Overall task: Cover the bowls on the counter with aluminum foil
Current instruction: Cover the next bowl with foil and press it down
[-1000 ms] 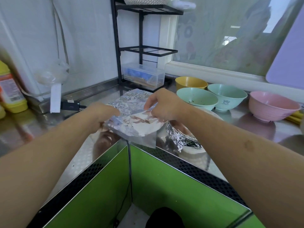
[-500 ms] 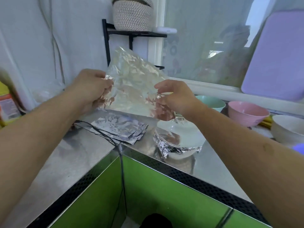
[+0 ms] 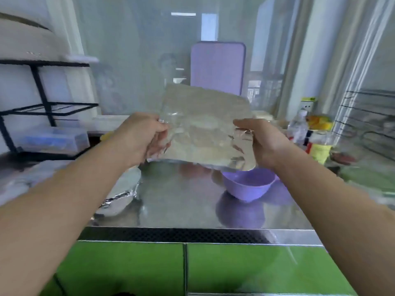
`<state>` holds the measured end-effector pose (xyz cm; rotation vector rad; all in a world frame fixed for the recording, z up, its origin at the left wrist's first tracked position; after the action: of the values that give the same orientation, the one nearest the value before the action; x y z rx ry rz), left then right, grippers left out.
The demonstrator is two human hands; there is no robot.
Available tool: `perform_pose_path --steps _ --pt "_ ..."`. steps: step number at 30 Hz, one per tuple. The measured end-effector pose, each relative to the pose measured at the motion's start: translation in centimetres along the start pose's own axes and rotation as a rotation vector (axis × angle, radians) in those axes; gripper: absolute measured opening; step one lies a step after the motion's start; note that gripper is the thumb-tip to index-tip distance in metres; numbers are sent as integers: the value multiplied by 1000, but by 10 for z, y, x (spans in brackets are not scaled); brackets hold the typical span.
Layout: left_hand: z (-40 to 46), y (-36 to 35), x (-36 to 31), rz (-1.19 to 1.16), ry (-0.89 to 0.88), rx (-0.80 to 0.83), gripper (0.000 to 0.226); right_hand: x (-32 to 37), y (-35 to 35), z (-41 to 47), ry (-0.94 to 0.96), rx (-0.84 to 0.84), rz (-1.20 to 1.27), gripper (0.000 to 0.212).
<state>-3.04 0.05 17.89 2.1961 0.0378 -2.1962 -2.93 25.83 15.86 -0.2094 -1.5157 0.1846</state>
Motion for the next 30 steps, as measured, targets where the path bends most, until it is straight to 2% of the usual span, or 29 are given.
perform_pose_path --steps 2,5,7,10,12,15,17,22,25,30 --pt "3 -49 11 23 38 97 26 2 43 -11 -21 -66 -8 18" --pt "8 -111 29 28 93 210 20 0 97 -15 -40 -157 -73 23" --pt "15 -138 40 48 94 212 6 -4 126 -10 -63 -226 -162 20" --pt "40 -157 56 216 65 154 20 -12 166 10 -34 -354 -332 18" --pt "60 -161 74 386 72 130 19 -26 183 26 -55 -374 -499 14" --pt "76 -158 91 495 141 119 17 -52 187 40 -129 -336 -618 13" --pt "77 -148 91 515 161 66 26 -60 179 36 -156 -303 -549 10" --pt "67 -129 97 558 141 8 23 -66 155 23 -198 -275 -412 14" --pt "62 -125 110 534 68 -24 24 -69 147 17 -157 -262 -419 9" --pt "39 -111 117 470 54 -87 33 -82 130 4 -75 -271 -345 22"
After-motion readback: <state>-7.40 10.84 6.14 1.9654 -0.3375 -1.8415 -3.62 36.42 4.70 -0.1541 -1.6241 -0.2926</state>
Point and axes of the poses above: each hand's wrist, its own z-axis towards the middle knuckle, its own y-axis out of the back of the hand, x = y × z, the point moved 6 cm from there along z, towards the middle knuckle, and after that the axes turned 5 degrees about y, right-handed, at the moved point
